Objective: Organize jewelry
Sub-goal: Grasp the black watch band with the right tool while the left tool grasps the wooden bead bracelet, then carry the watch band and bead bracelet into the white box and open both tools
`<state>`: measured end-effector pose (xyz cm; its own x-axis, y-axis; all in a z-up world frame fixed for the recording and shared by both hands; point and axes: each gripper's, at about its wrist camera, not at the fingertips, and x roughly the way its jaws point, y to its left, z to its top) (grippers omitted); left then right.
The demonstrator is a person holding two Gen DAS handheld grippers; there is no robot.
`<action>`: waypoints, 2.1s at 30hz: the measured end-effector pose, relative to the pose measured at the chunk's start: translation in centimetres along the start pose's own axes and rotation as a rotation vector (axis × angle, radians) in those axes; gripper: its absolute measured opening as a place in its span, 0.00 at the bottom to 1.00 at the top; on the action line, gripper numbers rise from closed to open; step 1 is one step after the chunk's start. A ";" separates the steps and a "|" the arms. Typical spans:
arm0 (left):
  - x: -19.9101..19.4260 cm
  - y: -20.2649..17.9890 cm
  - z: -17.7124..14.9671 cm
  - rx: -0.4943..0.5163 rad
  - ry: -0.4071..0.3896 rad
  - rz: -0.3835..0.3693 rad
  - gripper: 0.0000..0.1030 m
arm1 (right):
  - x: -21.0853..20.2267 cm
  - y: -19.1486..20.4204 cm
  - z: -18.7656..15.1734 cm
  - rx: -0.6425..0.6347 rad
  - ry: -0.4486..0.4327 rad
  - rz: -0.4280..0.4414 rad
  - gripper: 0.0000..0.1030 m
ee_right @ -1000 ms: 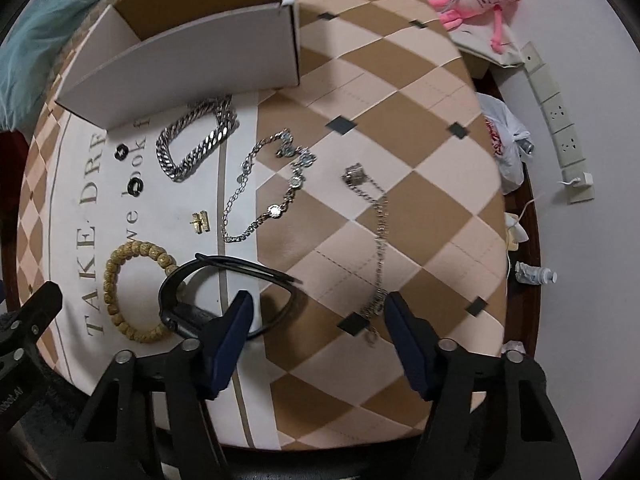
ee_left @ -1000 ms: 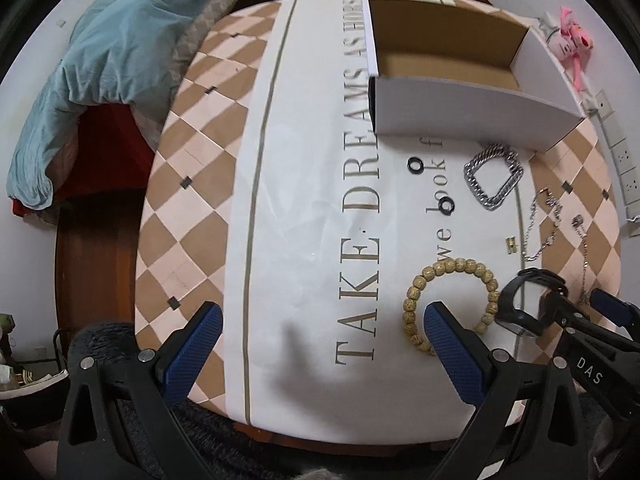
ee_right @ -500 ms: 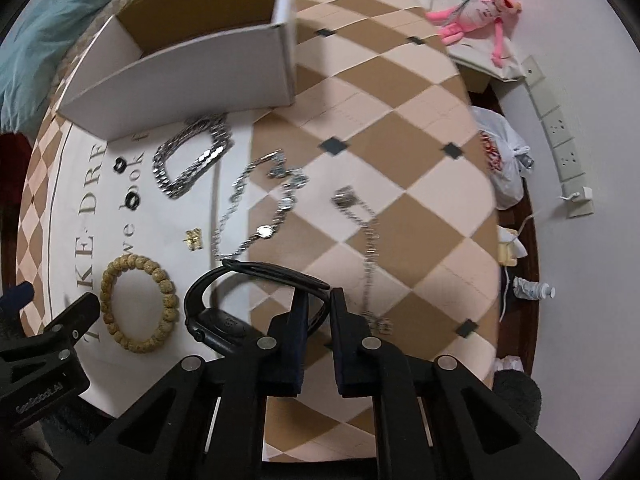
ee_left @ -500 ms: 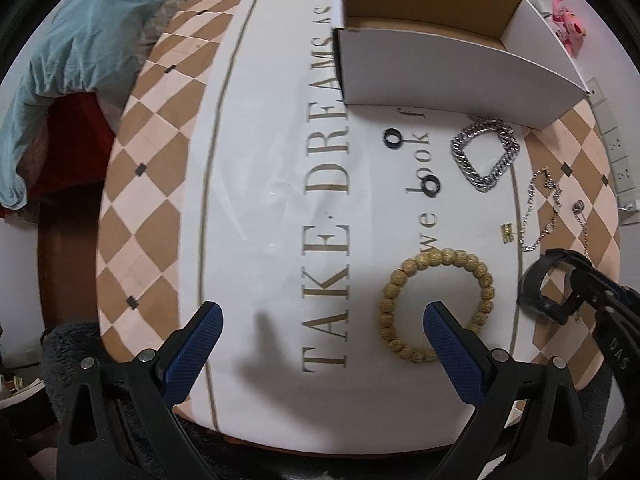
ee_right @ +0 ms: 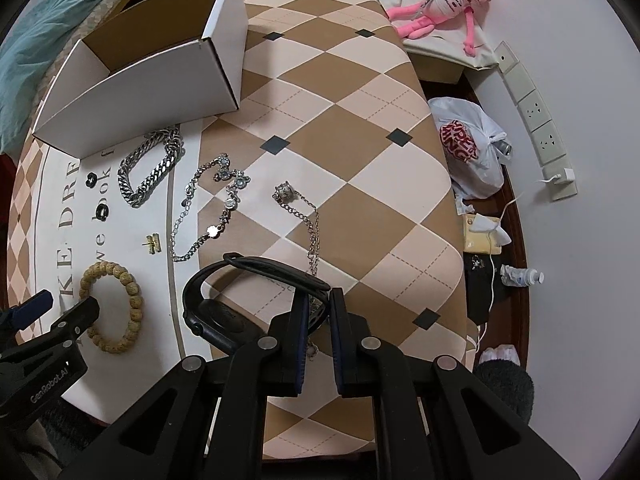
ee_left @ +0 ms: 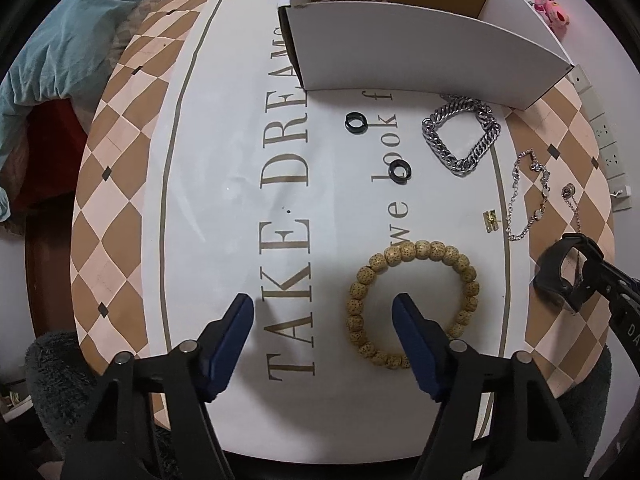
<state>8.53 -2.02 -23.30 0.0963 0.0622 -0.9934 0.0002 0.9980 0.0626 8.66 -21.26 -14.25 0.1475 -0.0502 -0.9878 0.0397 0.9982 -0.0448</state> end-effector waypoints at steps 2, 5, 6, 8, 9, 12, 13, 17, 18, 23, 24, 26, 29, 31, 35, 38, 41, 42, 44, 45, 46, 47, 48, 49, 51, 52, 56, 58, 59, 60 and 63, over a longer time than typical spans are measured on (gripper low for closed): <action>0.1 0.4 0.2 -0.002 0.001 -0.003 0.61 | 0.2 -0.1 -0.1 0.002 0.001 -0.001 0.10; 0.5 0.8 0.2 -0.009 0.000 -0.014 0.59 | 0.0 0.7 0.0 0.003 0.005 -0.005 0.10; 0.5 0.9 0.1 -0.015 -0.005 -0.024 0.56 | 0.0 0.8 0.1 0.003 0.005 -0.005 0.10; 0.6 1.0 0.1 -0.019 -0.013 -0.037 0.48 | -0.1 1.3 0.1 0.004 0.008 -0.010 0.10; 0.6 1.0 0.0 -0.018 -0.018 -0.046 0.43 | -0.1 1.4 0.1 0.004 0.008 -0.011 0.10; 0.4 1.0 0.0 -0.013 -0.026 -0.060 0.31 | -0.2 1.7 0.0 0.004 0.011 -0.015 0.10; 0.3 0.9 0.0 -0.012 -0.029 -0.062 0.25 | -0.2 1.6 0.0 0.004 0.011 -0.015 0.10; 0.2 0.9 0.1 -0.003 -0.038 -0.076 0.07 | -0.2 1.7 -0.1 0.006 0.011 -0.015 0.10; 0.2 1.1 0.1 -0.006 -0.044 -0.081 0.07 | -0.3 1.7 -0.1 0.008 0.010 -0.012 0.10; -1.6 1.6 0.3 -0.012 -0.078 -0.121 0.06 | -0.6 1.6 -0.2 0.013 0.004 0.003 0.10; -2.1 1.8 0.3 -0.013 -0.087 -0.128 0.06 | -0.7 1.6 -0.1 0.014 0.003 0.006 0.10; -3.0 2.1 0.4 -0.015 -0.103 -0.143 0.06 | -1.3 1.4 0.0 0.015 -0.006 0.025 0.10; -4.6 2.7 1.0 -0.018 -0.133 -0.164 0.06 | -2.2 1.2 0.3 0.017 -0.025 0.052 0.10; -5.9 3.0 1.3 -0.021 -0.157 -0.183 0.06 | -2.9 1.1 0.5 0.016 -0.038 0.069 0.10; -8.5 2.9 2.9 -0.023 -0.209 -0.224 0.06 | -4.8 0.8 1.6 0.018 -0.076 0.129 0.10; -11.1 2.9 4.7 -0.025 -0.258 -0.267 0.06 | -6.2 0.9 3.0 0.018 -0.118 0.166 0.10; -13.5 2.9 7.4 -0.032 -0.309 -0.312 0.06 | -7.2 1.5 4.8 0.012 -0.156 0.184 0.10; -14.2 3.2 8.6 -0.034 -0.325 -0.327 0.06 | -7.4 1.7 5.3 0.009 -0.165 0.183 0.10; -14.6 3.2 10.6 -0.039 -0.330 -0.350 0.06 | -7.4 2.8 7.3 -0.006 -0.187 0.179 0.10; -14.6 3.3 11.6 -0.038 -0.331 -0.357 0.06 | -7.3 3.2 8.1 -0.011 -0.191 0.177 0.10; -14.4 3.3 12.4 -0.037 -0.332 -0.355 0.06 | -6.9 3.9 9.5 -0.021 -0.189 0.177 0.10; -14.2 3.3 13.0 -0.034 -0.330 -0.356 0.06 | -6.6 4.3 10.5 -0.024 -0.187 0.176 0.10; -13.9 3.3 13.9 -0.030 -0.325 -0.357 0.06 | -6.3 4.6 11.0 -0.029 -0.186 0.173 0.10; -13.3 3.4 14.8 -0.029 -0.315 -0.356 0.06 | -5.8 5.1 11.9 -0.042 -0.179 0.168 0.10; -12.3 3.5 16.0 -0.032 -0.286 -0.366 0.06 | -5.0 5.7 13.3 -0.050 -0.164 0.165 0.10; -11.6 3.6 16.7 -0.038 -0.269 -0.372 0.06 | -4.7 6.1 13.7 -0.056 -0.157 0.162 0.10; -10.3 3.3 18.2 -0.033 -0.228 -0.378 0.06 | -3.8 7.5 16.3 -0.096 -0.130 0.147 0.10; -9.7 3.4 18.9 -0.045 -0.214 -0.355 0.07 | -3.1 7.9 17.1 -0.103 -0.111 0.150 0.10; -9.5 3.5 19.2 -0.056 -0.205 -0.338 0.07 | -2.5 8.0 17.7 -0.105 -0.094 0.155 0.11; -9.4 3.6 19.5 -0.059 -0.200 -0.330 0.08 | -2.2 8.1 18.0 -0.109 -0.081 0.162 0.11; -9.0 4.0 20.1 -0.061 -0.190 -0.292 0.09 | -0.9 7.8 18.5 -0.113 -0.051 0.187 0.35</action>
<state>27.69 1.32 -12.20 0.2848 -0.2227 -0.9324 -0.0041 0.9724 -0.2335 27.08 -13.99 -10.96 0.1918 0.1378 -0.9717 -0.1035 0.9874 0.1195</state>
